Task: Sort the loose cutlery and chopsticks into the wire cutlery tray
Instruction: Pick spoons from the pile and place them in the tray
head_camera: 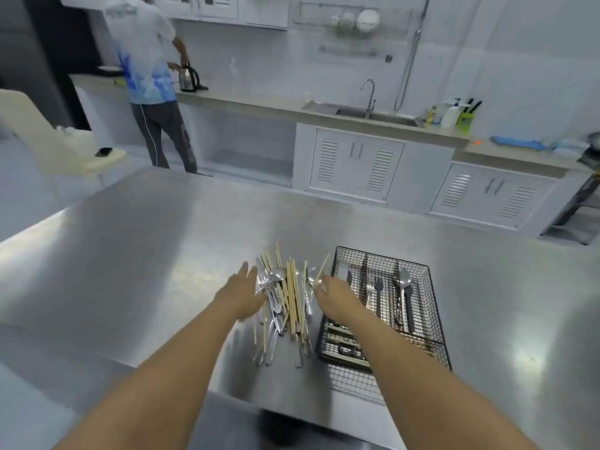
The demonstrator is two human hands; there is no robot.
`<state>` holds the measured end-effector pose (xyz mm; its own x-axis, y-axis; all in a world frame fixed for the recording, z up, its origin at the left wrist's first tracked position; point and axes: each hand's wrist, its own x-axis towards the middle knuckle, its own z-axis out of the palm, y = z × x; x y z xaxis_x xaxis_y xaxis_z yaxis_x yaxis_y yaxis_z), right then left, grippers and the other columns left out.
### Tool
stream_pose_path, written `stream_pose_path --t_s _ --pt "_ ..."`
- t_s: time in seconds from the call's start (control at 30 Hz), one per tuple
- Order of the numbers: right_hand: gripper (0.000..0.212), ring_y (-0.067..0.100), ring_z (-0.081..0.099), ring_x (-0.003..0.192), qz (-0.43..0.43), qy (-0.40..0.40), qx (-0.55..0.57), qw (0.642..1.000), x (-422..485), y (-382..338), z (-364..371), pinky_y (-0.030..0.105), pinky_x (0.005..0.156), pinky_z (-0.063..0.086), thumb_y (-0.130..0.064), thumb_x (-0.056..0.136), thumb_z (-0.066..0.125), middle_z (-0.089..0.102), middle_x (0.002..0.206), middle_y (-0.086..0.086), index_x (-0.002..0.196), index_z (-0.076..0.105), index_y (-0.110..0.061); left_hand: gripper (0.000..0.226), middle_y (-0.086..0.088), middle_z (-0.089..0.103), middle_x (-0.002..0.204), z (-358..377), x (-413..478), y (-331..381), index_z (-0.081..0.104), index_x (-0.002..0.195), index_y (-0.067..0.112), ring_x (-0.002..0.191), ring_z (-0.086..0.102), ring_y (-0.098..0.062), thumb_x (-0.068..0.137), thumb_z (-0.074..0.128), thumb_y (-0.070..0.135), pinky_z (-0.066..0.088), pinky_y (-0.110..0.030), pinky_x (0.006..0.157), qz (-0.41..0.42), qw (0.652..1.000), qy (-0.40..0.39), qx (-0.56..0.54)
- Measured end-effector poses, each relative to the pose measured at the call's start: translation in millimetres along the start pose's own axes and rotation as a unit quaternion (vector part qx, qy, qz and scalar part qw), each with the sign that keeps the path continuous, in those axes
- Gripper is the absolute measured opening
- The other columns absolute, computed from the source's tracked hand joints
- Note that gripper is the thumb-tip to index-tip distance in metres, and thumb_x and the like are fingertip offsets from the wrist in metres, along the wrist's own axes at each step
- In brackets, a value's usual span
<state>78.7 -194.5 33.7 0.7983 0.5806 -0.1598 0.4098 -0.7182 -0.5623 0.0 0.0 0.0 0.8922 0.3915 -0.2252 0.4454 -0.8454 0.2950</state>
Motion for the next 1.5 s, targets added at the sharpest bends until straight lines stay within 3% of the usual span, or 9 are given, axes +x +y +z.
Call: stream_pose_path --t_s 0.23,0.6,0.77,1.0,1.13,1.23,1.3,1.4,1.5 --pt "0.046 0.026 0.053 0.122 0.075 -0.017 0.016 0.997 27.2 7.7 36.7 0.031 0.100 0.044 -0.004 0.090 0.049 0.052 0.136 0.014 0.135 0.049 -0.003 0.058 -0.011 0.040 0.136 28.0 35.0 -5.2 0.028 0.143 0.011 0.121 0.042 -0.028 0.088 0.046 0.008 0.045 -0.035 0.090 0.008 1.000 0.011 0.027" --pt "0.007 0.008 0.046 0.055 0.206 -0.012 -0.014 0.978 73.1 -2.8 51.0 0.016 0.045 0.039 0.003 0.083 0.056 0.047 0.070 0.001 0.085 0.054 -0.003 0.057 -0.010 0.051 0.124 31.6 62.2 -4.4 0.036 0.134 0.013 0.110 0.051 -0.028 0.080 0.052 0.007 0.043 -0.033 0.078 0.020 0.998 -0.004 0.051" --pt "0.032 0.014 0.051 0.064 0.219 0.008 -0.017 0.975 79.5 -4.0 59.5 0.017 0.043 0.036 0.006 0.084 0.051 0.045 0.072 0.001 0.116 0.053 0.003 0.064 -0.010 0.056 0.121 33.3 66.7 -4.9 0.025 0.145 0.014 0.103 0.059 -0.028 0.087 0.043 -0.002 0.044 -0.032 0.071 0.031 0.997 -0.008 0.073" --pt "0.021 0.018 0.056 0.071 0.251 -0.023 -0.027 0.967 87.5 -2.5 53.5 0.016 0.039 0.042 0.005 0.086 0.054 0.062 0.101 0.012 0.107 0.057 0.001 0.044 -0.012 0.061 0.115 24.4 67.2 -8.1 0.042 0.132 0.008 0.100 0.061 -0.028 0.089 0.042 0.003 0.044 -0.031 0.069 0.018 1.000 0.016 0.012" --pt "0.027 0.016 0.053 0.054 0.248 -0.059 0.028 0.967 90.9 2.6 40.8 0.020 0.045 0.047 -0.002 0.085 0.055 0.053 0.068 0.005 0.111 0.061 0.005 0.041 -0.015 0.063 0.113 16.3 65.7 -9.4 0.047 0.125 0.004 0.100 0.062 -0.031 0.094 0.046 0.031 0.045 -0.031 0.071 -0.046 0.992 0.018 -0.119" --pt "0.013 0.008 0.039 0.055 0.274 -0.092 -0.003 0.957 85.6 -2.1 27.3 0.016 0.052 0.033 -0.020 0.087 0.054 0.039 0.059 -0.008 0.085 0.066 -0.014 0.034 -0.022 0.062 0.108 14.3 67.8 -7.8 0.052 0.116 -0.003 0.094 0.062 -0.037 0.094 0.041 0.020 0.051 -0.039 0.075 -0.148 0.927 -0.007 -0.345" --pt "0.007 0.006 0.041 0.060 0.267 -0.094 -0.023 0.959 88.1 4.7 19.7 0.016 0.059 0.035 -0.022 0.088 0.055 0.039 0.060 -0.011 0.084 0.061 -0.021 0.032 -0.017 0.062 0.084 15.2 69.6 -4.7 0.054 0.110 -0.004 0.056 0.054 -0.027 0.088 0.033 0.007 0.044 -0.031 0.047 -0.206 0.837 -0.036 -0.507" --pt "0.020 0.015 0.057 0.061 0.266 -0.041 0.121 0.956 86.1 17.0 4.6 0.024 0.064 0.052 -0.002 0.083 0.062 0.056 0.067 0.003 0.103 0.066 0.000 0.021 -0.008 0.049 0.060 14.1 68.3 1.5 0.051 0.083 0.006 0.037 0.035 -0.014 0.087 0.031 0.002 0.027 -0.014 0.034 -0.225 0.743 -0.075 -0.626" --pt "0.029 0.022 0.062 0.067 0.300 0.033 0.278 0.912 78.5 10.9 -1.6 0.028 0.063 0.057 0.007 0.083 0.060 0.064 0.082 0.015 0.111 0.059 0.012 0.015 -0.015 0.060 0.075 12.7 67.0 10.2 0.044 0.087 0.008 0.049 0.051 -0.020 0.096 0.032 0.006 0.042 -0.020 0.038 -0.178 0.677 -0.093 -0.708"
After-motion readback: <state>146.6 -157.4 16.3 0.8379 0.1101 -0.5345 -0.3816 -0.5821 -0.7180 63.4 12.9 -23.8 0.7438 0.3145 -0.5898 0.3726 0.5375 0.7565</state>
